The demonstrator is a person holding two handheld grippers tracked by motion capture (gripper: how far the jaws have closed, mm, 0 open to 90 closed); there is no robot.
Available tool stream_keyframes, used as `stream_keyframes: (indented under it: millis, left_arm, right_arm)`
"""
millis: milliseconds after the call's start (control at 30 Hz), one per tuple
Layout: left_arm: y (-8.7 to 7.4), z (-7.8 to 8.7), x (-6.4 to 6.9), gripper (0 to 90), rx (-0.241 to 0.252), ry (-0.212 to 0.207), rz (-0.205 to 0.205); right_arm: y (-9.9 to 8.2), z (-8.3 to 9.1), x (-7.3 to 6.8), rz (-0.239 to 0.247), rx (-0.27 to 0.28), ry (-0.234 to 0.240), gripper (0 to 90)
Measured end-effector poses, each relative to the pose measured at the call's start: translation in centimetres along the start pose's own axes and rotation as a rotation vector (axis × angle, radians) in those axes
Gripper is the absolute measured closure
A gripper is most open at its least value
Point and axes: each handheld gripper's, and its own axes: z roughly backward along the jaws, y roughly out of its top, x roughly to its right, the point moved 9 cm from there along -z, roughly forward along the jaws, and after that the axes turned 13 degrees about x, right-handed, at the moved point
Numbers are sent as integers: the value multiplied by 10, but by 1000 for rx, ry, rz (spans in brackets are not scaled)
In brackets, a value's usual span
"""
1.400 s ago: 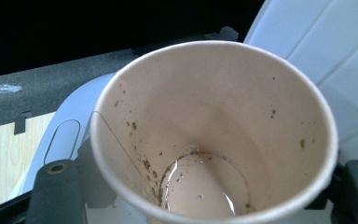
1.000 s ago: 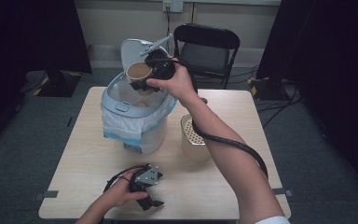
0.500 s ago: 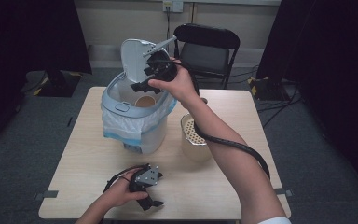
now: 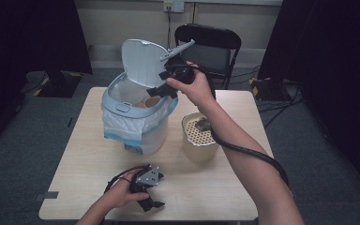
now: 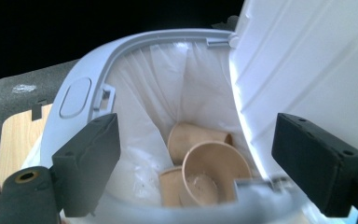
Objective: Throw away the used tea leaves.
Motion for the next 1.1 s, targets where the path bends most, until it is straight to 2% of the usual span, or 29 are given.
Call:
stream_keyframes:
  millis: [233, 367, 600, 867, 1000, 1100]
  left_arm:
    - [0, 0, 0, 15, -2, 1, 4]
    - [0, 0, 0, 15, -3, 2, 1]
    - [0, 0, 0, 14, -3, 2, 1]
    - [0, 0, 0, 14, -3, 2, 2]
    - [0, 0, 0, 15, -3, 2, 2]
    - [0, 0, 0, 15, -3, 2, 1]
  right_arm:
    - [-11, 21, 11, -1, -22, -37, 151]
    - [-18, 29, 16, 5, -50, -53, 151]
    - [-23, 40, 29, 0, -59, -86, 152]
    - [-21, 36, 45, -26, -36, -109, 153]
    - [-18, 30, 48, -20, -32, -108, 154]
    - [-13, 23, 47, -28, -12, -87, 159]
